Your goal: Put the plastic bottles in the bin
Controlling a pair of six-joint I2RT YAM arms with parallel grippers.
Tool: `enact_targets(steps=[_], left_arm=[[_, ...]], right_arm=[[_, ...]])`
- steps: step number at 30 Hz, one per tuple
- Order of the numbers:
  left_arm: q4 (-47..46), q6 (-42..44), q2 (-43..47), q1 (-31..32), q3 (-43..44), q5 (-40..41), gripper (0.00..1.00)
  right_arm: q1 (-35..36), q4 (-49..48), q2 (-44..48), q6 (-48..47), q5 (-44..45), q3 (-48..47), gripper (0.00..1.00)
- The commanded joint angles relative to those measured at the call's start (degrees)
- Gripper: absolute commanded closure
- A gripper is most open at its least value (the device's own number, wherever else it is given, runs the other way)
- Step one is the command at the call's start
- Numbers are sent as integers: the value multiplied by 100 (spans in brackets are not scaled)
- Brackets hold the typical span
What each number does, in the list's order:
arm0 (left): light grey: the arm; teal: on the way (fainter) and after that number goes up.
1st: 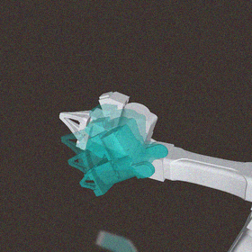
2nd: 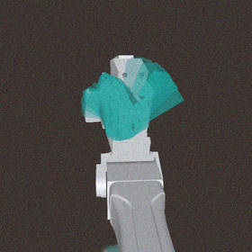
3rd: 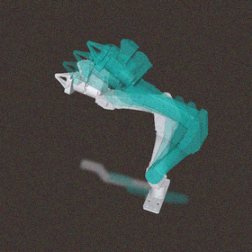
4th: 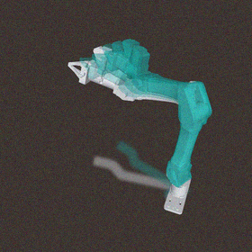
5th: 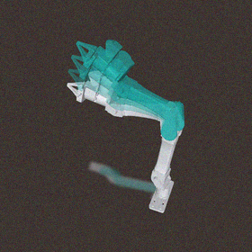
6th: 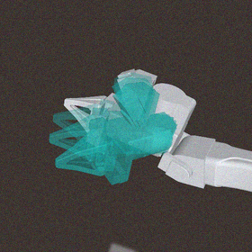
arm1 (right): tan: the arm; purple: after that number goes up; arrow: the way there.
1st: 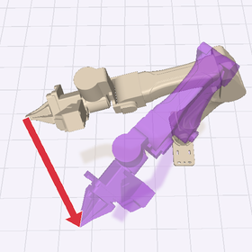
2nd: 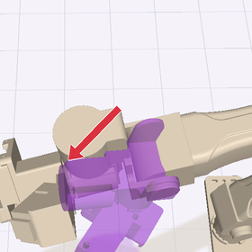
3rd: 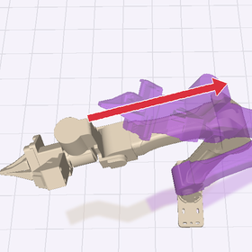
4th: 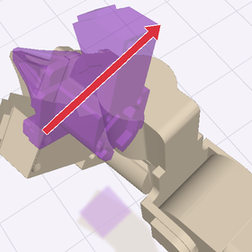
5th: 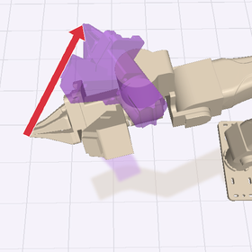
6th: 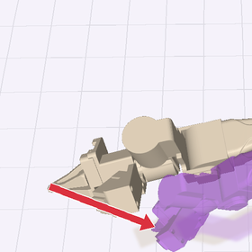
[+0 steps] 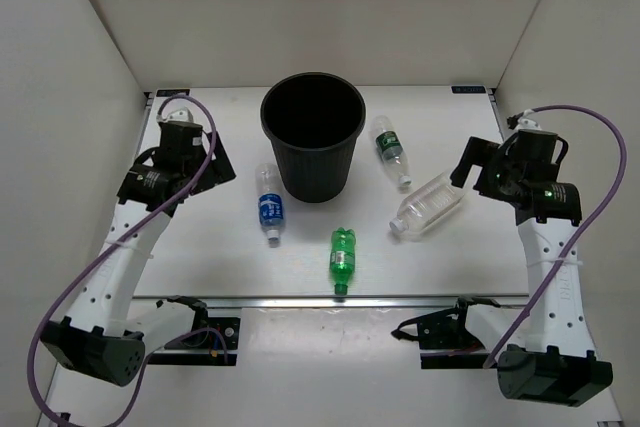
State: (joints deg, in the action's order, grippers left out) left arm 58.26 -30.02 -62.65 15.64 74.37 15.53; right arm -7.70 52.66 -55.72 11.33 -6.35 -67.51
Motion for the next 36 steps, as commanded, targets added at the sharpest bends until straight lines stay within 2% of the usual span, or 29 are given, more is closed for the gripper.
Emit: enact_targets(steps=[1, 4, 7, 13, 17, 22, 27, 29, 30, 36], left_arm=[[-471, -21, -123, 36, -536, -225, 1], [-929, -47, -588, 220, -915, -471, 1], [-1431, 31, -1073, 632, -1187, -585, 1], [-2424, 111, -1486, 721, -1775, -1068, 1], [-2837, 40, -1776, 853, -1979, -736, 2], [-3838, 40, -2005, 1029, -2444, -806, 1], [-4270, -29, -2304, 906, -2725, -683, 2], [-4279, -39, -2444, 862, -2734, -692, 8], [-4270, -30, -2445, 871, -2804, -639, 19], [-4219, -153, -1866, 766, -3261, -560, 51]], right_arm=[[417, -326, 52, -52, -121, 26, 1], [683, -590, 61, 79, -147, 281, 1], [516, -818, 114, 132, -349, 562, 1], [59, -934, 352, 176, -543, 1089, 1], [67, -951, 466, 255, -429, 1196, 1], [-38, -960, 527, 255, -463, 1310, 1], [-91, -1004, 606, 282, -437, 1345, 0], [-91, -1003, 651, 290, -446, 1336, 1], [-100, -986, 668, 282, -446, 1319, 0], [-12, -1030, 581, 238, -455, 1196, 1]])
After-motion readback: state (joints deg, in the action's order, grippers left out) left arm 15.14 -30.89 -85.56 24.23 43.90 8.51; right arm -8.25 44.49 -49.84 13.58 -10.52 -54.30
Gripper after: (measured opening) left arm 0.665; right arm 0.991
